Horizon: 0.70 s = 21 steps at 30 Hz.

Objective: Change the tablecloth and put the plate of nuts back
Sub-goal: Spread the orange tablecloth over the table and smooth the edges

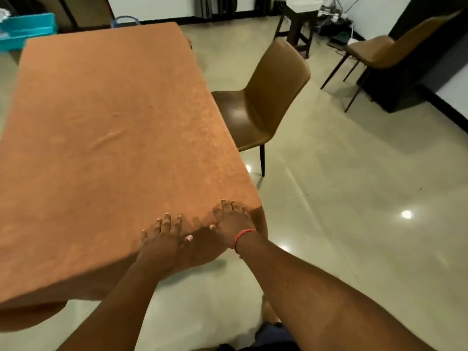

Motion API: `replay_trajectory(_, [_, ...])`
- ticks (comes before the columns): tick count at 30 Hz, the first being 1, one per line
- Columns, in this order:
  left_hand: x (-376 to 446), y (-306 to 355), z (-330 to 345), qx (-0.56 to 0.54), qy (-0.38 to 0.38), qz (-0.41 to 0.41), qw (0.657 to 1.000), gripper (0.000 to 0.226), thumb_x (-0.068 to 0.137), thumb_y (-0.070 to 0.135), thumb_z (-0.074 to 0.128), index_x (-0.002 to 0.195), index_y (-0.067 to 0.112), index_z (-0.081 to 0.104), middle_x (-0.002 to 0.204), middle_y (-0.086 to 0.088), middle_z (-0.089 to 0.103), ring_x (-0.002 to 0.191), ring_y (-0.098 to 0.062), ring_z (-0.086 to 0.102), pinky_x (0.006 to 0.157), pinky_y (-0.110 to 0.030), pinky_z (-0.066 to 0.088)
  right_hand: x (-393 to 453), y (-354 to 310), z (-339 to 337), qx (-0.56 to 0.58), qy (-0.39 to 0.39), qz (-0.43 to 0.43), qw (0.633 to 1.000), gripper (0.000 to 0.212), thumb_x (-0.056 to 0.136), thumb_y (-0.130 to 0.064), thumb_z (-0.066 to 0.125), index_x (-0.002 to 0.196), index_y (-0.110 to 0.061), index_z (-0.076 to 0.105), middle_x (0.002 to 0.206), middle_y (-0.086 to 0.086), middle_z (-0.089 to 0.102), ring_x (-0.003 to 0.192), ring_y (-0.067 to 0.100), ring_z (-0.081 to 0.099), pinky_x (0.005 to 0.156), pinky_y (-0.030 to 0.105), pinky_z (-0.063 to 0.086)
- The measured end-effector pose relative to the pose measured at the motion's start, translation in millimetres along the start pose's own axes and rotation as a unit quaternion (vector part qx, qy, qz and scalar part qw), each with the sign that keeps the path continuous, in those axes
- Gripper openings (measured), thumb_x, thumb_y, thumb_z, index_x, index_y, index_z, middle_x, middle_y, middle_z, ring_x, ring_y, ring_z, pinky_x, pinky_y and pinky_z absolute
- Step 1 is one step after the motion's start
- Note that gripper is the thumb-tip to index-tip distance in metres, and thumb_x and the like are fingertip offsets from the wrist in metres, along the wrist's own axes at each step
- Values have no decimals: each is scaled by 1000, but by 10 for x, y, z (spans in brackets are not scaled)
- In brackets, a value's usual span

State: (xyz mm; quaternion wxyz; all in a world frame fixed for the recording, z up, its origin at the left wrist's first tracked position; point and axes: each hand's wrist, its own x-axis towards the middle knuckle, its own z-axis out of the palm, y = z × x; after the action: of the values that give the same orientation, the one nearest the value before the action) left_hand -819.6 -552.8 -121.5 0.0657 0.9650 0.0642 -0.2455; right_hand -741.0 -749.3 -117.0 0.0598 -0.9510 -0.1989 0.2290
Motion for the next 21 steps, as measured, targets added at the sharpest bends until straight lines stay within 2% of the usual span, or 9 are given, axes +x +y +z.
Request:
replay_trajectory(4, [218, 468, -47, 24, -11, -3, 1000, 69, 98, 63, 20, 157, 32, 3, 167, -6, 0, 152, -31, 5, 117, -59, 14, -30, 469, -42, -1, 5, 1, 1000, 57, 99, -44, 43, 150, -23, 28, 162, 11, 11, 147, 40, 10, 116, 62, 11])
replay_trajectory(8, [469, 902, -60, 37, -22, 0, 999, 67, 101, 58, 22, 157, 32, 0, 166, -9, -2, 152, -33, 3, 118, -55, 15, 17, 790, -58, -6, 34, -57, 998, 50, 102, -40, 37, 147, -22, 32, 161, 13, 13, 147, 40, 8, 117, 58, 10])
replay_trajectory(11, [638, 1175, -45, 36, -36, 37, 998, 63, 105, 44, 25, 159, 22, 0, 165, -16, -5, 152, -35, -3, 123, -48, 8, 68, 909, -22, -14, 32, -87, 996, 49, 103, -41, 30, 149, -23, 31, 161, 12, 15, 147, 39, 9, 118, 56, 10])
replay_trajectory(14, [758, 1358, 12, 25, -64, 45, 997, 62, 106, 38, 27, 159, 17, 2, 165, -17, -5, 152, -35, -4, 124, -46, 7, 112, 982, 54, -2, 30, -101, 994, 52, 102, -39, 35, 151, -22, 30, 161, 13, 17, 147, 40, 9, 118, 58, 11])
replay_trajectory(18, [772, 1391, 82, 129, -96, 72, 984, 72, 104, 46, 32, 157, 16, -5, 164, -16, -10, 148, -37, -19, 122, -46, -2, 135, 961, 134, 35, 53, -98, 993, 56, 99, -36, 45, 151, -21, 31, 160, 16, 19, 147, 42, 9, 117, 62, 10])
replay_trajectory(21, [758, 1403, 76, 117, -83, 69, 987, 74, 104, 45, 37, 157, 13, -4, 164, -17, -9, 140, -29, -28, 120, -42, -4, 142, 960, 160, 51, 70, -97, 991, 52, 101, -35, 42, 150, -20, 33, 158, 18, 23, 146, 43, 12, 117, 63, 10])
